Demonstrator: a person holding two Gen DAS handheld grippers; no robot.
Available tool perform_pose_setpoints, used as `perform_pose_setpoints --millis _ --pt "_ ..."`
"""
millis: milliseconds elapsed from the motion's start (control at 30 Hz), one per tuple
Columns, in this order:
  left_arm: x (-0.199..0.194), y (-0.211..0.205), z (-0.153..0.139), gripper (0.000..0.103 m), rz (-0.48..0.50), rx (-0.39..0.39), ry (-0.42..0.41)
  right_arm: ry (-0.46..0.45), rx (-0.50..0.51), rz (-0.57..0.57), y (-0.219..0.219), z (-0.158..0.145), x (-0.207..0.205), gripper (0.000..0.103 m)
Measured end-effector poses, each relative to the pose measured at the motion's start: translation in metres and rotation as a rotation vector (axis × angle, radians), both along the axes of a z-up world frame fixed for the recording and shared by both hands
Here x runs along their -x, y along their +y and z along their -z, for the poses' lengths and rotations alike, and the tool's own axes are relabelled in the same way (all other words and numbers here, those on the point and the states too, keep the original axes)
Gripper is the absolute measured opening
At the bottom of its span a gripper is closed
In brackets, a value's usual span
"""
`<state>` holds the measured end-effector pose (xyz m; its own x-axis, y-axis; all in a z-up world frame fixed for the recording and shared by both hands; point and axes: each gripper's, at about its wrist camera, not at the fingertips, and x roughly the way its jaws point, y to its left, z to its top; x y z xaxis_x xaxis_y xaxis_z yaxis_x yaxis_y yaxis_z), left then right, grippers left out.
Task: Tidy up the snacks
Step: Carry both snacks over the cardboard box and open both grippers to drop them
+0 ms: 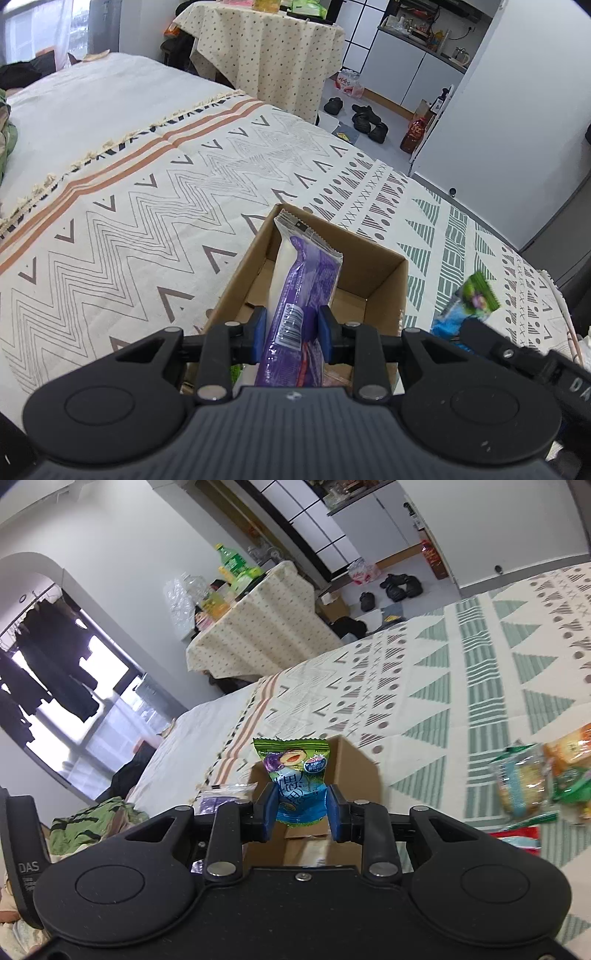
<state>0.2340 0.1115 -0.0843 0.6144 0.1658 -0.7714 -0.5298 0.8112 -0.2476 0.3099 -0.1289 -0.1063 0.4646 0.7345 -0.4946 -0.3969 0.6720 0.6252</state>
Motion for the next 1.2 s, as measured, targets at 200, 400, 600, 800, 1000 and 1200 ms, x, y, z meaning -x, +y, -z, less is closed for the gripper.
perform_pose_setpoints --millis 200,400,600,800,1000,1200 --pt "-0.003 0.014 0.005 0.032 -0.027 0.007 0.006 0.017 0.026 -0.028 0.025 0.008 0.0 0.028" --pt "-0.005 0.021 0.006 0.044 -0.036 0.003 0.033 0.023 0.048 -0.048 0.04 0.013 0.0 0.028" --pt "-0.003 0.018 0.007 0.056 -0.033 -0.018 0.053 0.035 0.053 -0.067 0.046 0.02 -0.001 0.032" --pt "0.001 0.005 0.002 0.077 -0.023 -0.065 0.04 0.053 0.062 -0.041 0.03 0.025 0.001 0.049" --pt "0.0 -0.008 0.002 0.084 -0.012 -0.046 0.045 0.066 0.086 0.016 0.003 0.025 -0.001 0.049" --pt "0.005 -0.024 -0.001 0.088 -0.002 -0.026 -0.007 0.058 0.103 0.047 -0.018 0.021 0.002 0.056"
